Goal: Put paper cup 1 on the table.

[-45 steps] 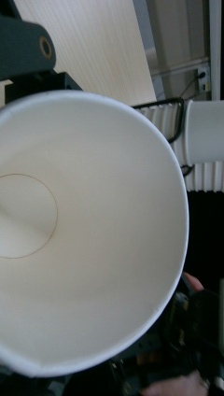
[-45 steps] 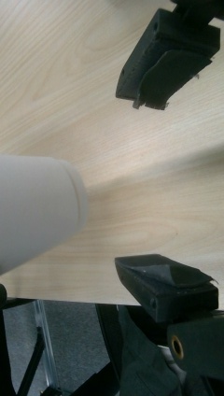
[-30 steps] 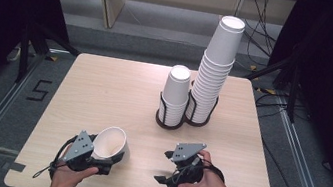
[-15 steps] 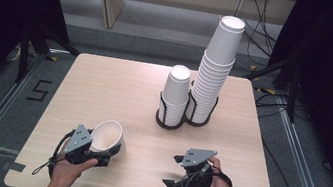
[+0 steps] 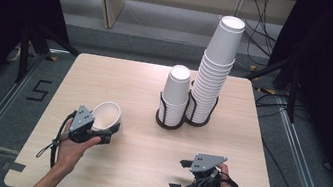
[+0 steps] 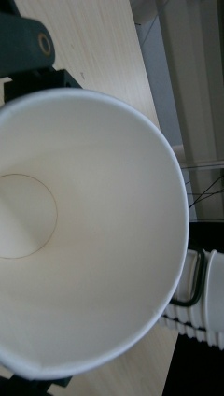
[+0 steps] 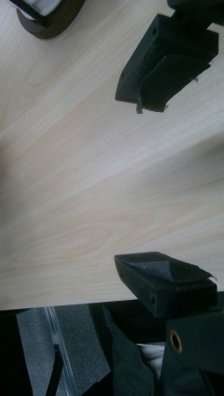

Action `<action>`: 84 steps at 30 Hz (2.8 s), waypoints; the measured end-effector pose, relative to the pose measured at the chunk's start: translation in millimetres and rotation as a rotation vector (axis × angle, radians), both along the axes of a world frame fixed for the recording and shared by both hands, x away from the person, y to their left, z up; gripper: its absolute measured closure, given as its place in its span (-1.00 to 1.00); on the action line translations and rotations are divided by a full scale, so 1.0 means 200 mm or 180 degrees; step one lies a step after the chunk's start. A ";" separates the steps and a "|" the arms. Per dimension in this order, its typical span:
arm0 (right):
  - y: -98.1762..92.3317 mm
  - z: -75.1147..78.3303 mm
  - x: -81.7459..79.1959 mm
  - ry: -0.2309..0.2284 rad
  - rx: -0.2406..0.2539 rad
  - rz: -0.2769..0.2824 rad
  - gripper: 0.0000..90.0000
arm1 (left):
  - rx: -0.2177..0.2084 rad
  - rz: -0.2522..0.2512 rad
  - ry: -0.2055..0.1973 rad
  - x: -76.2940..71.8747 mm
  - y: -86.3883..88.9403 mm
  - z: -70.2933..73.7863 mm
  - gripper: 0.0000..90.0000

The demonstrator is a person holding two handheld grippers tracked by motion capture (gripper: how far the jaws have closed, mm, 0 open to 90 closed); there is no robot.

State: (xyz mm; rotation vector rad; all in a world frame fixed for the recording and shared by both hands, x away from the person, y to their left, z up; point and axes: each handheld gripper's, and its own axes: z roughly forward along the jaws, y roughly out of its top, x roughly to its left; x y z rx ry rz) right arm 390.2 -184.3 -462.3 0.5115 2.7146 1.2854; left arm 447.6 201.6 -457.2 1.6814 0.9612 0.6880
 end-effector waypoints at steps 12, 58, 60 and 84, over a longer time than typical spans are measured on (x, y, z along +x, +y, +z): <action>-0.03 -0.01 -0.01 0.0033 -0.0017 -0.0033 -0.57 | 0.0259 0.0262 0.0085 0.34 -0.02 -0.05 -0.68; -0.08 -0.02 0.00 0.0051 0.0015 -0.0118 -0.58 | 0.0168 0.0351 0.0554 0.22 0.10 -0.18 -0.67; -0.08 -0.02 0.00 0.0078 0.0015 -0.0173 -0.58 | 0.0159 0.0358 0.0563 0.16 0.09 -0.16 -0.67; -0.15 -0.02 0.04 0.0089 0.0135 -0.0637 -0.58 | 0.0086 -0.0251 0.0531 -0.35 -0.10 -0.18 -0.67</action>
